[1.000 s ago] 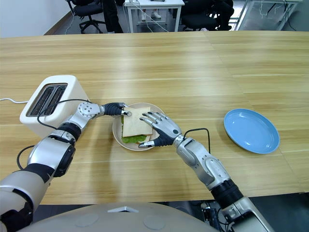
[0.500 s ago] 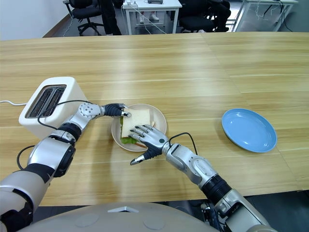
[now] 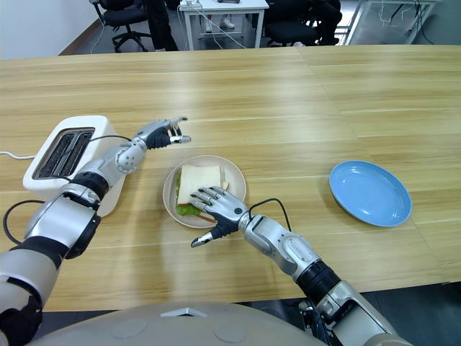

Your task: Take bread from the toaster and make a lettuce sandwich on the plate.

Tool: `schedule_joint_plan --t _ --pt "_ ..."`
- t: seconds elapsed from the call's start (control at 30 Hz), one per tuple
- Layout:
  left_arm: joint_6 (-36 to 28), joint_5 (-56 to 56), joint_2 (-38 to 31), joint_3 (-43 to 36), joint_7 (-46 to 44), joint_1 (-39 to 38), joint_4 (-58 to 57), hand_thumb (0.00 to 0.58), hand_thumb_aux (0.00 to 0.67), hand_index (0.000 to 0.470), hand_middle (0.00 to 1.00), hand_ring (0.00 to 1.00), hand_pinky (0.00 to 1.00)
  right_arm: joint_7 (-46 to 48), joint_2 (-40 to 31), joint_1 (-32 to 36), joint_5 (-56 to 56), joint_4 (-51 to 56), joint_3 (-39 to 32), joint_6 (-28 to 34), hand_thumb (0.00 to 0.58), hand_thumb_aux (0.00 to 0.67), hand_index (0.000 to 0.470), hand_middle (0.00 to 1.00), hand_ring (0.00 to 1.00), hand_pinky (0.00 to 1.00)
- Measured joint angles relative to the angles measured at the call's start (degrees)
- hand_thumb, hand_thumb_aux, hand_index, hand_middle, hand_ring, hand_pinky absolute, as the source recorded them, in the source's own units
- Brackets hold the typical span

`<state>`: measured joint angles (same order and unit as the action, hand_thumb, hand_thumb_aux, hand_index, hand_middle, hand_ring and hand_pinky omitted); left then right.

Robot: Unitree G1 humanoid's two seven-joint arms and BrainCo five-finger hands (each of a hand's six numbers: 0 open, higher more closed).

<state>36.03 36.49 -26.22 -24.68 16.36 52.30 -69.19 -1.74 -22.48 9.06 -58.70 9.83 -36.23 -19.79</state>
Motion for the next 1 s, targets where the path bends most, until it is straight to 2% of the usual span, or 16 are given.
schedule_joint_plan --t 0.13,0.23,0.33,0.43,0.47,0.5,0.53,0.57,0.6,0.63,0.67,0.7,0.73,0.77,0.9,1.0 --pt "1.85 -1.0 -0.83 1.71 3.27 -0.38 1.79 0.0 0.0 0.0 0.0 0.0 0.0 -0.24 0.28 -0.12 0.0 0.1 0.01 0.2 0.0 0.0 0.0 0.0 0.0 0.0" --pt "4.3 -6.13 -0.95 5.49 0.04 -3.67 5.45 0.0 0.0 0.0 0.0 0.0 0.0 -1.07 -0.57 -0.83 0.08 -1.6 0.63 0.39 0.0 0.0 0.0 0.0 0.0 0.0" --pt "5.25 -16.55 0.39 11.02 -8.7 -9.85 11.86 0.0 0.0 0.0 0.0 0.0 0.0 -3.51 -2.7 -3.32 1.76 -5.19 3.24 -0.17 0.0 0.0 0.0 0.0 0.0 0.0" --pt "0.88 -30.99 2.43 16.38 -20.45 -19.85 24.74 0.009 0.005 0.004 0.0 0.0 0.0 -7.85 -3.88 -5.0 8.81 -13.52 12.58 -1.71 0.0 0.0 0.0 0.0 0.0 0.0" --pt "-2.34 -35.51 2.64 17.47 -24.19 -23.4 30.66 0.234 0.152 0.105 0.0 0.0 0.0 -8.46 -3.41 -4.99 13.17 -17.06 16.52 -2.16 0.0 0.0 0.0 0.0 0.0 0.0" --pt "-4.58 -38.26 2.64 18.03 -26.47 -25.53 34.41 0.322 0.223 0.153 0.0 0.0 0.0 -8.7 -2.86 -5.1 16.44 -19.48 19.16 -2.27 0.0 0.0 0.0 0.0 0.0 0.0" --pt "-7.57 -41.1 2.48 18.89 -28.89 -27.8 39.3 0.322 0.223 0.153 0.0 0.0 0.0 -8.16 -2.1 -5.48 20.83 -21.64 21.55 -2.14 0.0 0.0 0.0 0.0 0.0 0.0" --pt "-11.15 -43.53 1.62 19.55 -31.29 -30.34 45.08 0.456 0.36 0.247 0.43 0.43 0.43 -6.59 -1.18 -6.22 26.13 -23.55 23.73 -1.34 0.0 0.0 0.0 0.0 0.0 0.0" --pt "-14.59 -45.02 -0.37 19.91 -33.58 -32.75 50.55 0.511 0.439 0.301 0.73 0.73 0.73 -4.49 -0.79 -7.01 30.82 -24.77 25.5 0.05 0.0 0.0 0.0 0.0 0.0 0.0" --pt "-17.6 -45.98 -2.51 20.27 -35.47 -34.74 54.71 0.573 0.596 0.409 1.0 1.0 1.0 -2.31 -1.02 -7.63 33.6 -25.11 26.64 1.54 0.0 0.0 0.0 0.0 0.0 0.0" --pt "-19.65 -46.49 -4.32 20.67 -36.93 -36.52 58.07 0.573 0.596 0.409 1.0 1.0 1.0 -0.46 -1.55 -8.43 35.17 -25.33 27.52 2.88 0.0 0.0 0.0 0.0 0.0 0.0" --pt "-22.72 -47.53 -7.08 21.72 -39.16 -39.41 62.77 0.58 0.67 0.46 1.0 1.0 1.0 3.42 -3.31 -9.67 37.89 -25.71 27.96 5.31 0.0 0.0 0.0 0.59 0.59 0.59" --pt "-24.67 -48.14 -10.07 22.44 -41.39 -42.26 66.43 0.58 0.67 0.46 1.0 1.0 1.0 7.09 -5.54 -11.46 39.66 -26.17 28.09 7.25 0.489 0.405 0.278 1.0 1.0 1.0" --pt "-26.28 -48.55 -12.71 23.65 -43.38 -44.9 69.59 0.58 0.67 0.46 1.0 1.0 1.0 10.3 -7.51 -13.23 40.99 -26.51 28.14 8.73 0.58 0.67 0.46 1.0 1.0 1.0" --pt "-30.26 -50.35 -24.5 28.56 -53.61 -57.04 80.58 0.58 0.67 0.46 1.0 1.0 1.0 21.37 -15.07 -20.33 47.85 -32.07 31.76 12.7 0.58 0.67 0.46 1.0 1.0 1.0" --pt "-30.53 -50.08 -29.12 28.94 -59.93 -63.52 85.77 0.58 0.67 0.46 1.0 1.0 1.0 27.36 -19.74 -24.39 51.65 -36.25 34.52 13.24 0.58 0.67 0.46 1.0 1.0 1.0"
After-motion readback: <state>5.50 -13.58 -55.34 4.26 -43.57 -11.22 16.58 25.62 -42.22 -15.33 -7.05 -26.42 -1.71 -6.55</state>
